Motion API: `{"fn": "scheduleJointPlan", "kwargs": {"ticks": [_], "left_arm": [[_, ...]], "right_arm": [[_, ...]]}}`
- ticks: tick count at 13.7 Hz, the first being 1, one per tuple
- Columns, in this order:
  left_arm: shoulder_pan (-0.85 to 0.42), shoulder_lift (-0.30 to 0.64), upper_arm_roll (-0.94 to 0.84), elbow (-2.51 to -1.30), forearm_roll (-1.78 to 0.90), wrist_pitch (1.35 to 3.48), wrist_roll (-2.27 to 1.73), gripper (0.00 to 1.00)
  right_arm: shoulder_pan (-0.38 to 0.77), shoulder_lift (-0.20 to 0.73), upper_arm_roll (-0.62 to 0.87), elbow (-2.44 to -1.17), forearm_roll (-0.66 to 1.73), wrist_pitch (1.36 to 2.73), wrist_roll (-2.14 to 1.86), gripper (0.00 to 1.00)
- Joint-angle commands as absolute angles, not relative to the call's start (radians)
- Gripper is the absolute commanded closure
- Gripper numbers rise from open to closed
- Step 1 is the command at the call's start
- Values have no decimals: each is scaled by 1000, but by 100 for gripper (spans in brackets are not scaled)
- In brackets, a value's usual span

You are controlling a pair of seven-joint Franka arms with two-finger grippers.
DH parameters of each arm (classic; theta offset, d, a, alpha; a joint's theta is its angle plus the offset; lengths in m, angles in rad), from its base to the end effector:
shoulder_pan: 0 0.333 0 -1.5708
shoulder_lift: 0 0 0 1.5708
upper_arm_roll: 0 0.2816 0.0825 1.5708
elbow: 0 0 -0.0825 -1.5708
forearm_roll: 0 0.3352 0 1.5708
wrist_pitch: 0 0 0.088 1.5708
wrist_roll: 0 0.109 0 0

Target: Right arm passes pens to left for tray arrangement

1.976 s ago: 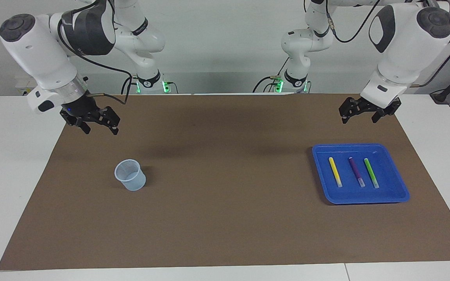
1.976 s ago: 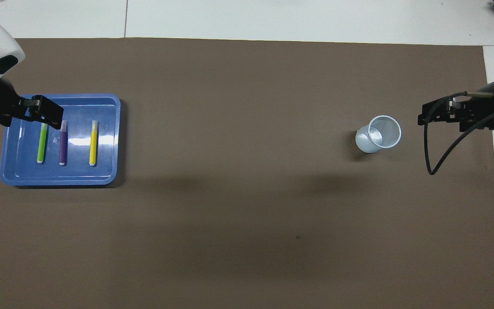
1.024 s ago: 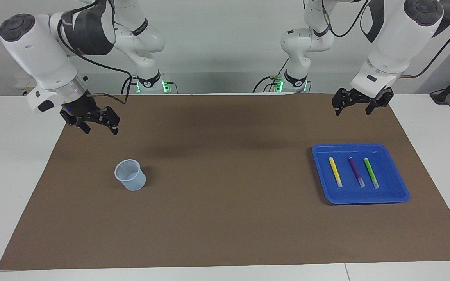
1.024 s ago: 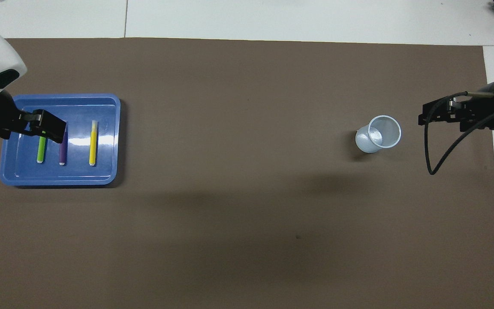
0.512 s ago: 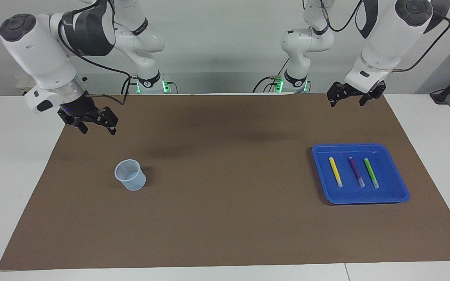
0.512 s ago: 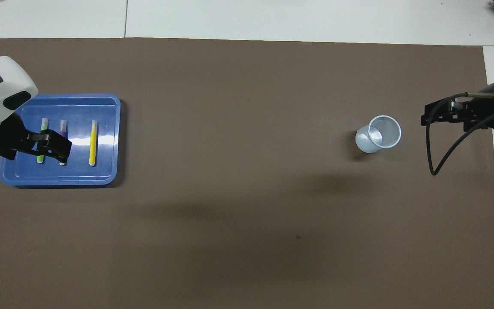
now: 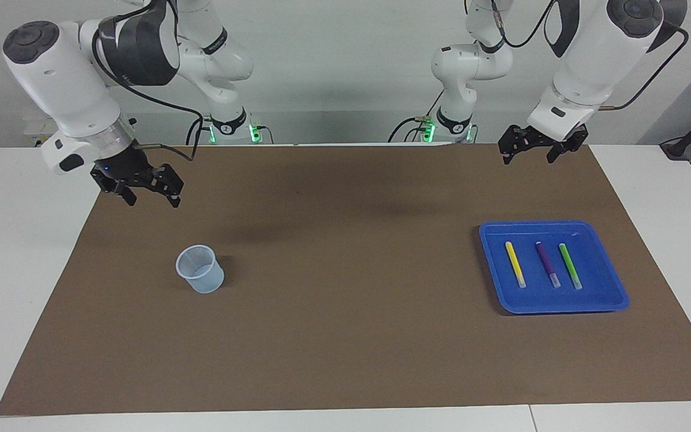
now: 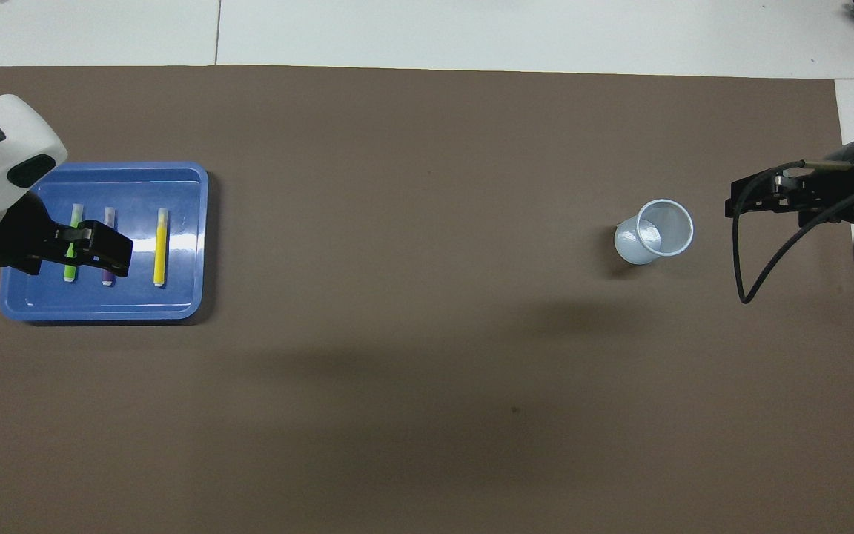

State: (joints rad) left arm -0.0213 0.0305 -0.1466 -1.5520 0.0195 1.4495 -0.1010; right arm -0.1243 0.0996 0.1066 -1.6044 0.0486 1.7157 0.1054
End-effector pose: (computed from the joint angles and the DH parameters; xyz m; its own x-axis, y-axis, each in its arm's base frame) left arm 0.4934 -0.0802 0.5710 0.9895 -0.0636 -0.1301 -0.0678 -0.9973 -0.0283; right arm 0.5424 -0.0074 0.5347 0.9915 -0.1302 0.0058 -0.1296 -0.9898 -0.0597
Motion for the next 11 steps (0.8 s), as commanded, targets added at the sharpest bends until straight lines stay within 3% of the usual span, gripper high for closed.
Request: {"fn": "scheduleJointPlan", "kwargs": {"ticks": [1,11], "left_arm": [[-40,0,-129,-1591,-5,1489,-155,0],[-40,-9,-129,-1626,-6,1574,-152,0]], "right_arm": [[-133,75,112,-1628,26,1707,92,0],[-138,77,112,-1621,26,1709,89,0]]}}
